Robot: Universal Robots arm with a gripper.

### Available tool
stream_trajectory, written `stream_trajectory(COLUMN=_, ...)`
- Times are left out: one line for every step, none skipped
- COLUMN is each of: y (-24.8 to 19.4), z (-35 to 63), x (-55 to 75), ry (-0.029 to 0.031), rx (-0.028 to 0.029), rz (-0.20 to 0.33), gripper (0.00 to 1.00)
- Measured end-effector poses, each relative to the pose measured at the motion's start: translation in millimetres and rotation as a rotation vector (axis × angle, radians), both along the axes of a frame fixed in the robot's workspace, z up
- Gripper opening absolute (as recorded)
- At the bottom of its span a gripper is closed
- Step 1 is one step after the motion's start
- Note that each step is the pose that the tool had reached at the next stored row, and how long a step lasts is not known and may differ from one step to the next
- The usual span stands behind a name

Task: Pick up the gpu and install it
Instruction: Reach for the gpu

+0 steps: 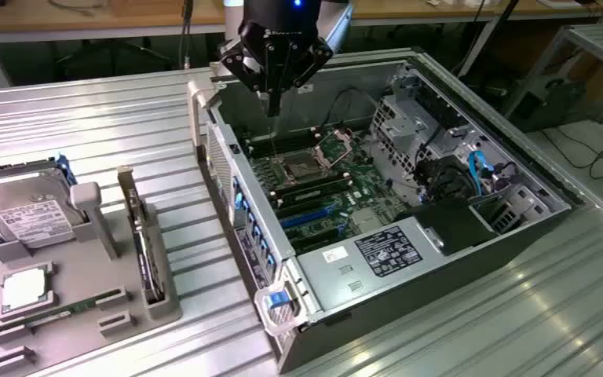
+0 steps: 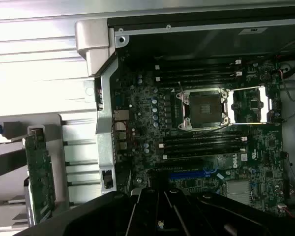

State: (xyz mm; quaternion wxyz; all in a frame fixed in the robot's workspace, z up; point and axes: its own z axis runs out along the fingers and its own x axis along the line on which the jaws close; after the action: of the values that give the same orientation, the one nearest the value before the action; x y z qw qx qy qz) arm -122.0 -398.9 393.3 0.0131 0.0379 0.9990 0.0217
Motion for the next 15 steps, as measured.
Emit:
stream_trajectory(y=0.0, z=0.0, x=-1.4, ry=0.0000, rx=0.0000, rz=0.000, gripper=0.11)
stream_trajectory(y=0.0, z=0.0, x=-3.3, ry=0.0000, rx=0.0000, rz=0.000, gripper=0.11)
stream_trajectory(y=0.0, z=0.0, x=-4.4, ry=0.0000, rx=0.0000, rz=0.000, gripper=0.11)
stream_trajectory(y=0.0, z=0.0, x=-5.0, ry=0.0000, rx=0.0000, rz=0.000, gripper=0.11)
stream_trajectory(y=0.0, z=0.0, x=-5.9, ry=0.0000, rx=0.0000, rz=0.000, gripper=0.11)
stream_trajectory(y=0.0, z=0.0, x=-6.7, ry=0.0000, rx=0.0000, rz=0.000, gripper=0.11)
stream_trajectory(y=0.0, z=0.0, x=-7.5, ry=0.0000, rx=0.0000, rz=0.000, gripper=0.11)
stream_trajectory(y=0.0, z=0.0, x=-9.0, ry=0.0000, rx=0.0000, rz=0.000, gripper=0.11)
stream_trajectory(y=0.0, z=0.0, x=-10.3, ry=0.0000, rx=0.0000, rz=0.000, gripper=0.11)
stream_trajectory(y=0.0, z=0.0, x=-11.3, ry=0.0000, rx=0.0000, rz=0.000, gripper=0.11)
stream_trajectory(y=0.0, z=0.0, x=-11.8, ry=0.0000, rx=0.0000, rz=0.000, gripper=0.11)
stream_trajectory(y=0.0, z=0.0, x=-12.3, ry=0.0001, rx=0.0000, rz=0.000, gripper=0.11)
stream_trajectory(y=0.0, z=0.0, x=-12.9, ry=0.0001, rx=-0.0001, rz=0.000, gripper=0.11)
stream_trajectory(y=0.0, z=0.0, x=-13.4, ry=0.0001, rx=-0.0001, rz=0.000, gripper=0.11)
stream_trajectory(y=0.0, z=0.0, x=-14.4, ry=0.0001, rx=0.0000, rz=0.000, gripper=0.11)
